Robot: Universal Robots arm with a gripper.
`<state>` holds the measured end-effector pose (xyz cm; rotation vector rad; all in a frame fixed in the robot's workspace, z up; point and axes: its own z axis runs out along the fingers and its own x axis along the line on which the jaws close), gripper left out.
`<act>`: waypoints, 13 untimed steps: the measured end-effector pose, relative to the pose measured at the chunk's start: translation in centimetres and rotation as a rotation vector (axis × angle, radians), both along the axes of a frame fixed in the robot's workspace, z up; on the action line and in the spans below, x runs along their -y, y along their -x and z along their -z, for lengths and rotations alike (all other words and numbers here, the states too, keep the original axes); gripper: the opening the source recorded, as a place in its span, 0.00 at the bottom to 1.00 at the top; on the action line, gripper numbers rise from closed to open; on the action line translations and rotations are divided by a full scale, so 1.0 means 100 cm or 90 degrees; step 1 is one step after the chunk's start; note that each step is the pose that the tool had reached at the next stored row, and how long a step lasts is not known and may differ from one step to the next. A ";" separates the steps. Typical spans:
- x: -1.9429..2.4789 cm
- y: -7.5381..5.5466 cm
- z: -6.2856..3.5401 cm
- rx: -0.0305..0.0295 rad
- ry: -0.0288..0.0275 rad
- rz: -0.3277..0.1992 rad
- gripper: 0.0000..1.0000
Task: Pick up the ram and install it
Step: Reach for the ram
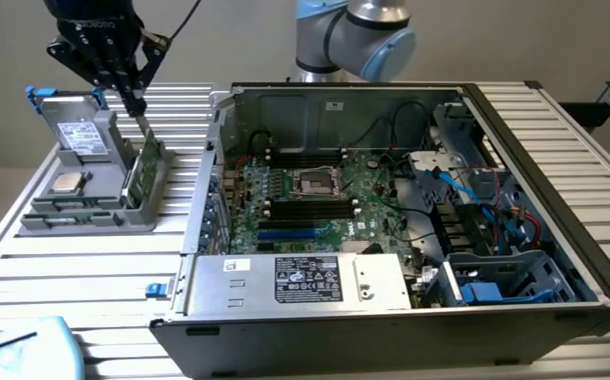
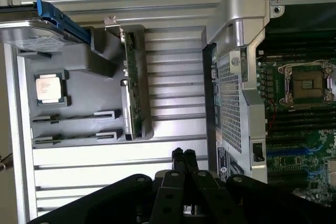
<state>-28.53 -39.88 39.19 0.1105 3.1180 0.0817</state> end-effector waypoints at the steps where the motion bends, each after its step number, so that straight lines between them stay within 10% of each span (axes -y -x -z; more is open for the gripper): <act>1: 0.0000 0.004 0.0000 0.0000 -0.0001 0.000 0.10; 13: 0.0009 0.053 0.0004 0.0000 -0.0012 0.000 0.10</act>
